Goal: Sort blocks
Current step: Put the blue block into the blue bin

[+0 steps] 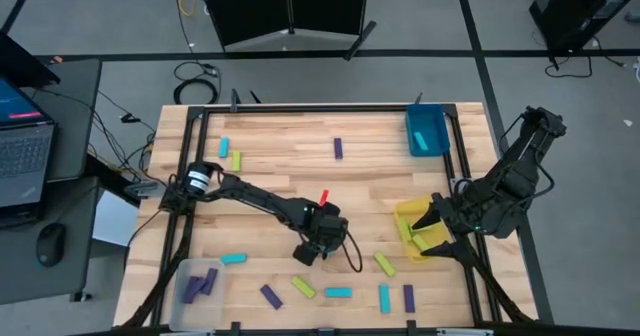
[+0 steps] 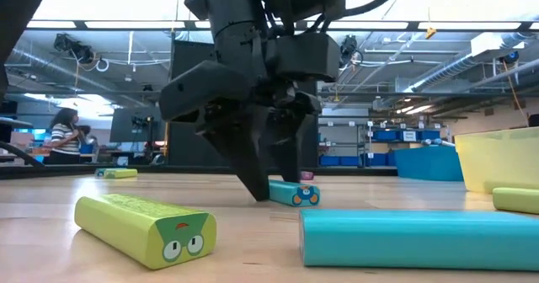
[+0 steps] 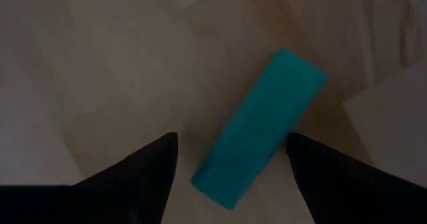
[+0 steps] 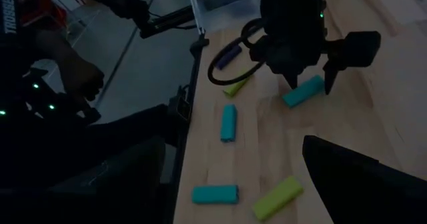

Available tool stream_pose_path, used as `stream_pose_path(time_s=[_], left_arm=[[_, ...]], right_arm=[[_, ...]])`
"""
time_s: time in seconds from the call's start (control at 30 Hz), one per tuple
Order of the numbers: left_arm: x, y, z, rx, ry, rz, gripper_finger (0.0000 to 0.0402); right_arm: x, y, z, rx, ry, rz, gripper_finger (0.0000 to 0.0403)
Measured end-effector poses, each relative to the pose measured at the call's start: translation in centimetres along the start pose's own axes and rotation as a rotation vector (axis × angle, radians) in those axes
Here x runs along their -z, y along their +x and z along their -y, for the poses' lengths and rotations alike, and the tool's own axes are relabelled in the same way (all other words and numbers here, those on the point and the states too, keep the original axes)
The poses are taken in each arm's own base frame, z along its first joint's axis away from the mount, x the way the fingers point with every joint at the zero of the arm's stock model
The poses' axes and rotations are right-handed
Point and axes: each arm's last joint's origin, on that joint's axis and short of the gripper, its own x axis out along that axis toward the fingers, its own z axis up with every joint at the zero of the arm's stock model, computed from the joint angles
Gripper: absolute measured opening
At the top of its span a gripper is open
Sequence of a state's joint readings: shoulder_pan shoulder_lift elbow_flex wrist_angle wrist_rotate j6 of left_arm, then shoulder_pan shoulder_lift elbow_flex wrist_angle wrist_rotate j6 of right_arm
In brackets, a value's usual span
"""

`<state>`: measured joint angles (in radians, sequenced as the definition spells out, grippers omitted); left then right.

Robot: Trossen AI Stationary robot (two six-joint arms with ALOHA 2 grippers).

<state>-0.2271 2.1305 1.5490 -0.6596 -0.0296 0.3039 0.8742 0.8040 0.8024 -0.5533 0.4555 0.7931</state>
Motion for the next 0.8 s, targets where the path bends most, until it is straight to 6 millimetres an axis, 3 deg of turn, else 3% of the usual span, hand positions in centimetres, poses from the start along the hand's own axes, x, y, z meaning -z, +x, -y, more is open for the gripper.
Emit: stream_pose_path(time_s=[0.43, 0.57, 0.73, 0.8], left_arm=[[0.0, 0.4, 0.0, 0.006, -0.001, -0.002, 0.0239], [0.2, 1.4, 0.1, 0.024, -0.006, -0.026, 0.0197], [0.5, 2.2, 0.3, 0.031, -0.018, -0.057, 0.0112], [0.4, 2.2, 0.2, 0.017, -0.022, -0.057, 0.0103]], right_arm=[[0.0, 0.0, 0.0, 0.011, 0.002, 0.011, 0.0364], [0.0, 0.0, 0.0, 0.011, 0.008, 0.012, 0.0364], [-0.1, 0.0, 0.0, 0.007, 0.01, 0.015, 0.0364], [-0.1, 0.0, 0.0, 0.007, 0.01, 0.015, 0.0364]])
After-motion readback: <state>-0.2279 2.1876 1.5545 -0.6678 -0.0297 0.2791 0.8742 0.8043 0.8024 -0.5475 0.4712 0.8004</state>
